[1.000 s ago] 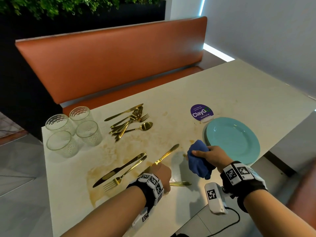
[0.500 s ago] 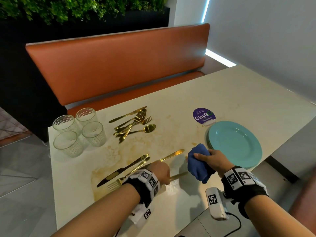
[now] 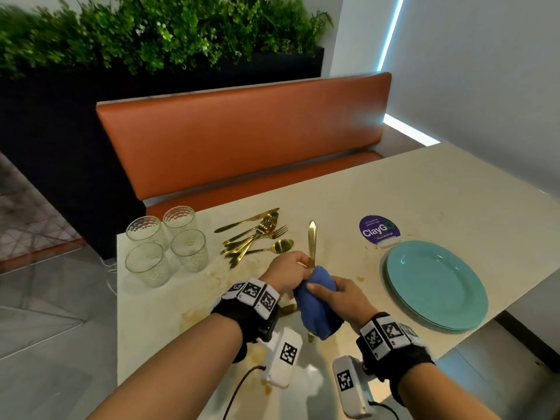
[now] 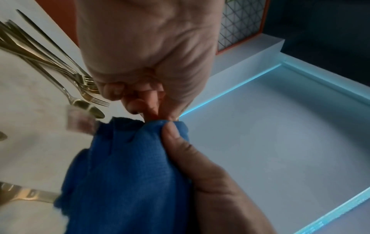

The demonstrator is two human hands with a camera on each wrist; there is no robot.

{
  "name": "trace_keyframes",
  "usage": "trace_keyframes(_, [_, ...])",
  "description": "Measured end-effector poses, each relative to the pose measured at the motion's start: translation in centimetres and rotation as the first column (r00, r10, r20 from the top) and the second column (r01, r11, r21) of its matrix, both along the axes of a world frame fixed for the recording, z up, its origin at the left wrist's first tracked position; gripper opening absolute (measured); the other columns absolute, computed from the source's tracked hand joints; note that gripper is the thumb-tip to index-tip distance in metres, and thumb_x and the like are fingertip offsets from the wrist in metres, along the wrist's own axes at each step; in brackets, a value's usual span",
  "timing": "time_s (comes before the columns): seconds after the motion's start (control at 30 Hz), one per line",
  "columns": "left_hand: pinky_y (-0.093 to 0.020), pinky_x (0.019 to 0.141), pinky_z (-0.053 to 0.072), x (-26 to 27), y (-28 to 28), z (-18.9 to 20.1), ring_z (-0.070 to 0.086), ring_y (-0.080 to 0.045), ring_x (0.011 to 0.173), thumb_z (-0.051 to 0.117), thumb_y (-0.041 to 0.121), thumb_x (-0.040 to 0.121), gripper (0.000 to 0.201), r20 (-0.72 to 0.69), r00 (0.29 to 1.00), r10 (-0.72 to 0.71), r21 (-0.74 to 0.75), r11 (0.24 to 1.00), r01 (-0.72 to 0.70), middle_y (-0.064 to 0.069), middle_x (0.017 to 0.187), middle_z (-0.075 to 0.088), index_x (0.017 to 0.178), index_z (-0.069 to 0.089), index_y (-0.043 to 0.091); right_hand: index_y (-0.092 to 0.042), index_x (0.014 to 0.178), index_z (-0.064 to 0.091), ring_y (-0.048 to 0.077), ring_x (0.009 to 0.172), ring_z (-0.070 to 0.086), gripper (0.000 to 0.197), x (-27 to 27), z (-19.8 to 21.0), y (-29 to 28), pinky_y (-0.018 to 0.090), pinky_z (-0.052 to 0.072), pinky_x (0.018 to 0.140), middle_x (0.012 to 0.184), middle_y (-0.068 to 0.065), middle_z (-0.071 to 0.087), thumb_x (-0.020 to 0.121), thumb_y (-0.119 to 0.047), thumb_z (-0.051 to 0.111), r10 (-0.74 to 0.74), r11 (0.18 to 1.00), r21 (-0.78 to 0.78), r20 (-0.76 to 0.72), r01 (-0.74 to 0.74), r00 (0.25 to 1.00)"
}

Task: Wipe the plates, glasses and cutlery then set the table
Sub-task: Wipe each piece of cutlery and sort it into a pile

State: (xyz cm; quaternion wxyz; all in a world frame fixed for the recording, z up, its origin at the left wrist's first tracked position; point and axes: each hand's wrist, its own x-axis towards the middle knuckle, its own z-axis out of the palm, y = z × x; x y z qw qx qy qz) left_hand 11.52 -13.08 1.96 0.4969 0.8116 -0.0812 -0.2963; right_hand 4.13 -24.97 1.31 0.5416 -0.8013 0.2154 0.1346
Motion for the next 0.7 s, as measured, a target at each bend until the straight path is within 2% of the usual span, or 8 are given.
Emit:
trace_keyframes(0.13, [-0.027,0.077,0.041,0.5,0.6,0.5,0.053,-0.014,0.081,0.060,0.007,0.087,0.020,-0.067,0.990,0.127,-0.073,0.989,-0.132,0.002,0.082,0.060,0.072,0.057,0.020,-0.008,0.085,0.065,0.025,0.078,0.061,0.021,0.1,-0.5,0.6,0.036,0.051,0.075,0.088,0.015,0.068,0.081,-0.028,0.068,-0.007,1.000,-0.020,0.007,0.007,1.000])
trace_keyframes(0.23, [-0.022,0.073,0.039,1.4,1.2,1.0,0.052,-0.011,0.084,0.061,0.005,0.087,0.010,-0.122,0.962,0.243,-0.121,0.959,-0.257,0.002,0.088,0.062,0.083,0.062,0.015,-0.012,0.072,0.061,0.021,0.070,0.059,0.018,-0.5,-1.0,0.3,0.033,0.049,0.069,0.077,0.011,0.066,0.080,-0.025,0.069,0.055,0.998,-0.010,-0.021,-0.055,0.998])
trace_keyframes(0.33, [-0.024,0.078,0.039,1.9,1.6,1.0,0.049,-0.012,0.086,0.061,0.006,0.087,0.009,-0.155,0.932,0.328,-0.129,0.928,-0.348,0.003,0.089,0.061,0.092,0.063,0.013,-0.010,0.069,0.060,0.019,0.065,0.059,0.016,-0.9,-1.2,-0.2,0.030,0.049,0.063,0.071,0.009,0.065,0.079,-0.019,0.070,0.071,0.997,0.036,-0.021,-0.070,0.997])
trace_keyframes(0.43, [-0.021,0.062,0.036,2.1,1.6,1.0,0.044,-0.008,0.072,0.061,0.012,0.089,0.010,-0.200,0.904,0.379,-0.124,0.905,-0.407,0.004,0.080,0.056,0.098,0.064,0.011,-0.008,0.073,0.062,0.017,0.063,0.059,0.015,-0.3,-0.7,-1.4,0.022,0.050,0.056,0.071,0.009,0.066,0.077,-0.017,0.072,0.043,0.998,0.044,-0.013,-0.042,0.999])
trace_keyframes(0.47, [-0.022,0.060,0.034,2.2,1.7,1.1,0.044,-0.008,0.071,0.060,0.014,0.089,0.006,-0.212,0.902,0.377,-0.123,0.905,-0.408,0.005,0.080,0.057,0.094,0.064,0.013,-0.008,0.074,0.063,0.017,0.064,0.060,0.016,0.2,-0.5,-2.0,0.023,0.050,0.058,0.072,0.009,0.066,0.074,-0.019,0.074,0.036,0.999,0.033,-0.006,-0.036,0.999])
trace_keyframes(0.53, [-0.025,0.069,0.035,2.7,2.2,1.4,0.050,-0.008,0.077,0.063,0.020,0.087,0.002,-0.241,0.897,0.369,-0.125,0.905,-0.406,0.004,0.088,0.064,0.088,0.064,0.018,-0.009,0.077,0.066,0.019,0.069,0.062,0.016,1.3,0.1,-3.6,0.031,0.052,0.067,0.076,0.010,0.069,0.071,-0.020,0.076,0.075,0.997,-0.023,-0.013,-0.075,0.997])
trace_keyframes(0.6, [-0.030,0.077,0.036,3.6,3.4,1.5,0.057,-0.010,0.089,0.069,0.026,0.082,0.017,-0.237,0.894,0.381,-0.123,0.901,-0.416,0.001,0.104,0.068,0.096,0.063,0.019,-0.011,0.078,0.067,0.017,0.071,0.062,0.010,2.3,1.0,-5.2,0.029,0.052,0.068,0.076,0.006,0.069,0.074,-0.017,0.074,0.190,0.976,-0.098,-0.048,-0.194,0.981])
trace_keyframes(0.7, [-0.031,0.089,0.040,4.8,5.7,1.5,0.057,-0.013,0.100,0.069,0.024,0.084,0.051,-0.160,0.937,0.310,-0.090,0.941,-0.327,-0.003,0.123,0.058,0.129,0.045,0.023,-0.009,0.082,0.067,0.015,0.071,0.062,0.010,3.8,2.6,-7.2,0.025,0.053,0.067,0.075,0.004,0.068,0.076,-0.017,0.072,0.315,0.929,-0.163,-0.126,-0.332,0.941])
